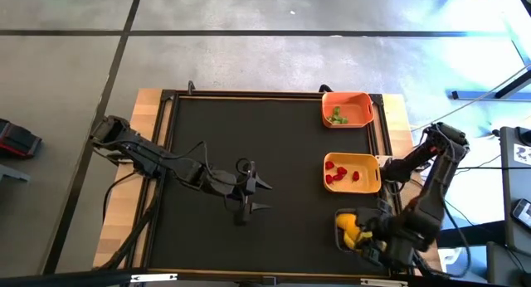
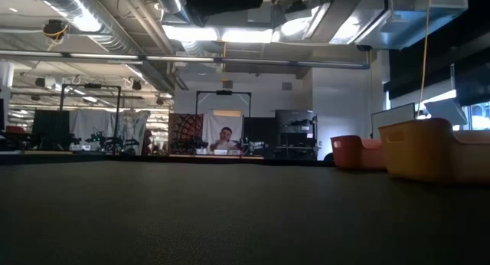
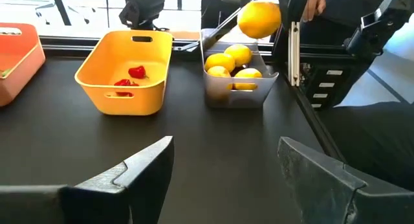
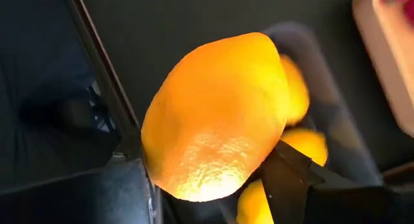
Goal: Sort produce into baskets
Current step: Put the yellow lemon into the black bin
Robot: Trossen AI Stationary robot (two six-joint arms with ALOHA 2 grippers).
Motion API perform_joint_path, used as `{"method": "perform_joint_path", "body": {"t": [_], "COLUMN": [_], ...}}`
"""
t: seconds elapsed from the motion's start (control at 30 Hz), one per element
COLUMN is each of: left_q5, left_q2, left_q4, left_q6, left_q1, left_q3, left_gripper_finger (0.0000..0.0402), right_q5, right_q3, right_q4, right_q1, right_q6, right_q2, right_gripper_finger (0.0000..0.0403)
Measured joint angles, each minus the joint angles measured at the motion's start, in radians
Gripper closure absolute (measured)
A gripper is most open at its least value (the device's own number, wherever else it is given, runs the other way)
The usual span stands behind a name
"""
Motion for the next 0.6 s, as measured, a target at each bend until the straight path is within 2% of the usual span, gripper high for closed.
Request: {"method": "perform_joint_path", "body": {"t": [0.2, 0.6], "left_q5": [0.0, 0.0], "left_q2": [0.0, 0.0], "left_q4": [0.0, -0.001], "left_q6": [0.004, 0.02], "left_q1": [0.0, 0.0], "left_q3": [0.0, 0.0], "left_gripper_finger": [0.013, 0.013], "right_q5": [-0.04, -0.173], "right_q3": [0.0, 0.0], "right_q4": [-0.01, -0.068], "right_q1": [0.072, 0.086], "right_q6": [0.077, 0.012], "right_q2": [0.038, 0.159], "right_gripper_finger": [0.0249, 0.0249]}}
